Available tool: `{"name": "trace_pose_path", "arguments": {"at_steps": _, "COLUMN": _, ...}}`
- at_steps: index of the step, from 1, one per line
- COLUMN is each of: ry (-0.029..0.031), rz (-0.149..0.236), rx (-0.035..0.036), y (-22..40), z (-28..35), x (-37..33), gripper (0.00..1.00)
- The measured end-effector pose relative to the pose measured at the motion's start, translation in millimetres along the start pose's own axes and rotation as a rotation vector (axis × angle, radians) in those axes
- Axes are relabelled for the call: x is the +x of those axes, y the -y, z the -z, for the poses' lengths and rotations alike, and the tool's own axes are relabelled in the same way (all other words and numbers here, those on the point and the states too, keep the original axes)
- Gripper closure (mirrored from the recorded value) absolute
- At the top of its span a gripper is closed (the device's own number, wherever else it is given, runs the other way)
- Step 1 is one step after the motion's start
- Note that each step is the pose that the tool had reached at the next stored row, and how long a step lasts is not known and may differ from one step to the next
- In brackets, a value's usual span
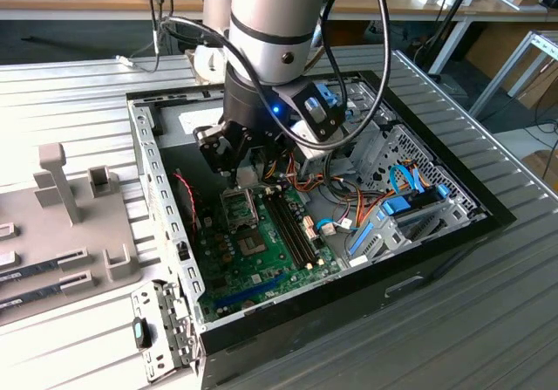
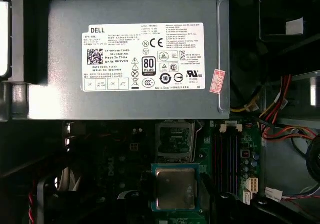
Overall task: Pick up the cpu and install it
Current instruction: 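Pick up the cpu and move it towards the insertion slot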
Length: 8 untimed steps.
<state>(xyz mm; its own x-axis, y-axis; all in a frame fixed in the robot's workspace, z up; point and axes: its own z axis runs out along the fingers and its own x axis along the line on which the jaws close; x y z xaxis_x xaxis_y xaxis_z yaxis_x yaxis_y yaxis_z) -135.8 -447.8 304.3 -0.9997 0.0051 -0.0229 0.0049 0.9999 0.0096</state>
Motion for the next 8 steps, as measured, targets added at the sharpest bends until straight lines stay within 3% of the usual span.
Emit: {"name": "trace_pose_path", "arguments": {"at_steps": 8, "ry": -0.0017, "rz": 0.000, "rx": 0.0000, "y": 6.5, "z": -4.2, "x": -18.2, "gripper": 0.53}}
